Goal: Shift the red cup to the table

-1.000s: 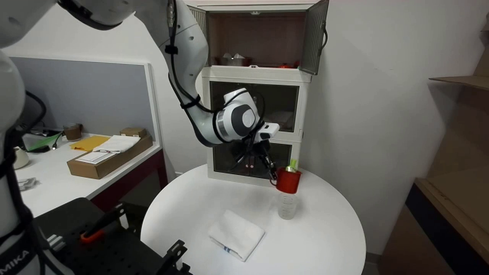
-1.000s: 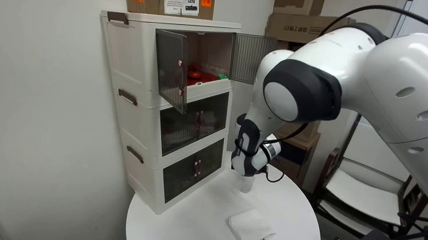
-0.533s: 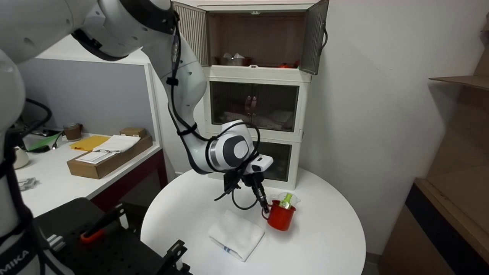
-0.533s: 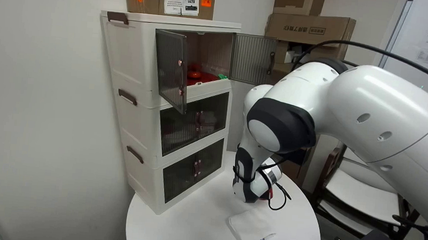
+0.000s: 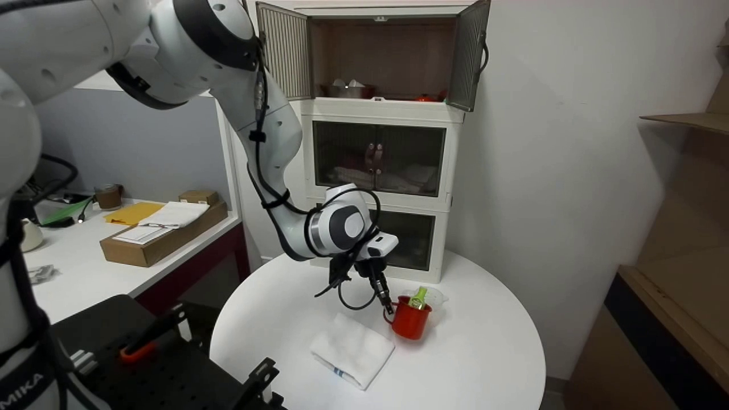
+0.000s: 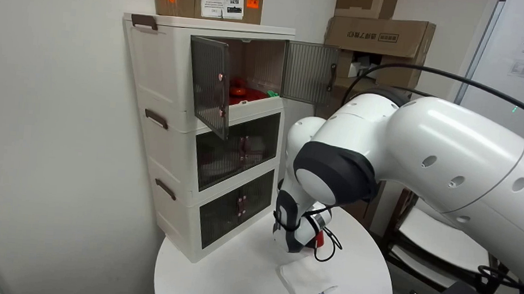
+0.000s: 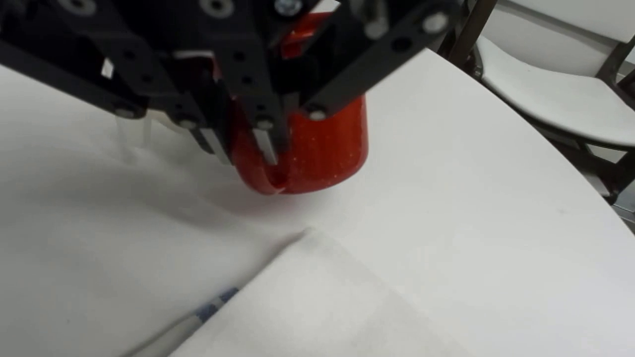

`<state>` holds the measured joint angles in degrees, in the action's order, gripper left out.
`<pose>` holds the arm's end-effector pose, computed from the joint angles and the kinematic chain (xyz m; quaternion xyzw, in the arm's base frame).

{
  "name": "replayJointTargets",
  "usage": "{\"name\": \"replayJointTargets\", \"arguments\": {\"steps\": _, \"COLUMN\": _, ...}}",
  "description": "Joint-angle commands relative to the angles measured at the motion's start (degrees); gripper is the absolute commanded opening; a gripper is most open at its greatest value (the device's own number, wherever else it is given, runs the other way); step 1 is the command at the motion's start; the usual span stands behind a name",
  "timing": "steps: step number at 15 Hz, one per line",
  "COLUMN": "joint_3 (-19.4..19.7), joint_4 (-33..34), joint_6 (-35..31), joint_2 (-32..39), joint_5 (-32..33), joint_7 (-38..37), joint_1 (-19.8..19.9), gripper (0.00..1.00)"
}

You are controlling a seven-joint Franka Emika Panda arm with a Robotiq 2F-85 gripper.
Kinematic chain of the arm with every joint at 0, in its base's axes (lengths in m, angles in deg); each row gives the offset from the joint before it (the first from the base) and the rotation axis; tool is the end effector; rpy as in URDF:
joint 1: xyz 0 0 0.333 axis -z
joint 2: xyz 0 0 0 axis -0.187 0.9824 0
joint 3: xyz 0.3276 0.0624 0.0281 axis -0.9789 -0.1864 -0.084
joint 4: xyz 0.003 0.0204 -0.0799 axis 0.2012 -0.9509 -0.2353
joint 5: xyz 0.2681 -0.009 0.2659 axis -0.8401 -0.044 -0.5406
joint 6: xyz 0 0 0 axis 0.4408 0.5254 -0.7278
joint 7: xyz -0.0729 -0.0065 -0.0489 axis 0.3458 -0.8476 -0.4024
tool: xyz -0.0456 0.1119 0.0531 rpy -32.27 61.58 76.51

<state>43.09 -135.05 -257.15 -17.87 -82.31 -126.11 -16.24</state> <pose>0.5944 -0.0436 -0.0329 0.8870 -0.4041 0.1321 0.1803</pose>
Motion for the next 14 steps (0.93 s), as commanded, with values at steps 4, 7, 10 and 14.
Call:
{"name": "replayJointTargets", "arguments": {"steps": 4, "joint_3": 1.27, "joint_4": 7.49, "joint_6": 4.67, "joint_2": 3.78, "joint_5": 0.97, "joint_7": -1.79, "joint_1": -0.98, "gripper": 0.04}}
{"name": "replayJointTargets", "arguments": {"steps": 7, "joint_3": 0.59, "joint_4": 9.68, "joint_6": 5.43, "joint_2": 4.75, "joint_5": 1.55, "joint_7": -1.5, "joint_1": -0.74, "gripper": 0.04}}
{"name": "replayJointTargets", "arguments": {"steps": 10, "joint_3": -0.3, "joint_4": 11.01, "joint_6": 5.86, "joint_2": 5.13, "joint_5": 1.81, "joint_7": -1.33, "joint_1": -0.44, "gripper": 0.06}}
{"name": "replayJointTargets", "arguments": {"steps": 14, "joint_3": -0.89, "joint_4": 11.24, "joint_6": 5.61, "joint_2": 5.02, "joint_5": 1.74, "joint_7": -1.28, "joint_1": -0.4, "gripper": 0.54}}
